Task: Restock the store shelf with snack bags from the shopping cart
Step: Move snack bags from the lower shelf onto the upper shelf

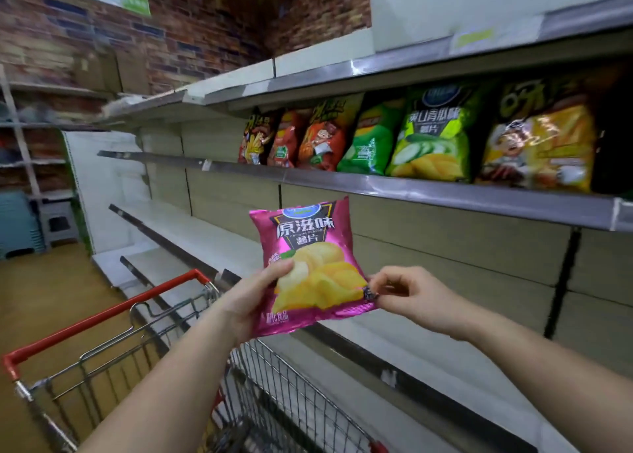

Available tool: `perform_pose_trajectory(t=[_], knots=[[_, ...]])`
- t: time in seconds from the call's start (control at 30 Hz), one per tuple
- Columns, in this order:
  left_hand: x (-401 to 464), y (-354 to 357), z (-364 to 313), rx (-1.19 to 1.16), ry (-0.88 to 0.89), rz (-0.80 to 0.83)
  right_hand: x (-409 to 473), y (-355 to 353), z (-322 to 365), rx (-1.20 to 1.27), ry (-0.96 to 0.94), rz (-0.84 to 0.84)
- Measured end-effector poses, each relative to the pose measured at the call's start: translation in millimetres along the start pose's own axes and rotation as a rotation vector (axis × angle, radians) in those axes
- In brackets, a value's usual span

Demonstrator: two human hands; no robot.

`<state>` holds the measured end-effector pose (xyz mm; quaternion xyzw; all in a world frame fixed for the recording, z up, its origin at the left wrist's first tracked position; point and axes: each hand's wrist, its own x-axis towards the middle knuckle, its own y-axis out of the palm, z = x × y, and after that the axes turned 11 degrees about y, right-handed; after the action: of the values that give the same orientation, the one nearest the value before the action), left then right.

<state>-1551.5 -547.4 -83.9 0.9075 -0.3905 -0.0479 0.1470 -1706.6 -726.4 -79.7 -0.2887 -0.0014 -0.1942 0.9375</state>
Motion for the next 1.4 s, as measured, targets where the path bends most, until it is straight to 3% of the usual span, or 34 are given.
perform_pose_trajectory(t=[0.2,0.4,0.6,0.8,0.97,1.07,1.4], knots=[[-23.9,66.9,18.9,0.024,0.172,0.095,-58.7,-39.1,-6.5,0.473,0.236,-0.161],[-49.5,110.6,13.0,0.112,0.278,0.232,-108.0,-80.4,13.0,0.194,0.291,-0.297],[-59.0,160.6,-0.2,0.179,0.331,0.444,-147.4,-104.1,47.9,0.379,0.079,-0.267],[-60.3,213.9,-18.1,0.199,0.411,0.663,-166.9,-120.8,56.6,0.373,0.015,-0.534],[-48.3,250.6,-24.2,0.048,0.438,0.677,-182.2,-127.9,62.1,0.390,0.025,-0.728],[-44.7,271.3,-13.8,0.004,0.438,0.671,-197.6,-126.4,62.5,0.401,0.038,-0.934],[-91.4,357.9,35.7,-0.114,0.261,1.033,-305.5,-122.6,58.8,0.266,0.221,-1.373]])
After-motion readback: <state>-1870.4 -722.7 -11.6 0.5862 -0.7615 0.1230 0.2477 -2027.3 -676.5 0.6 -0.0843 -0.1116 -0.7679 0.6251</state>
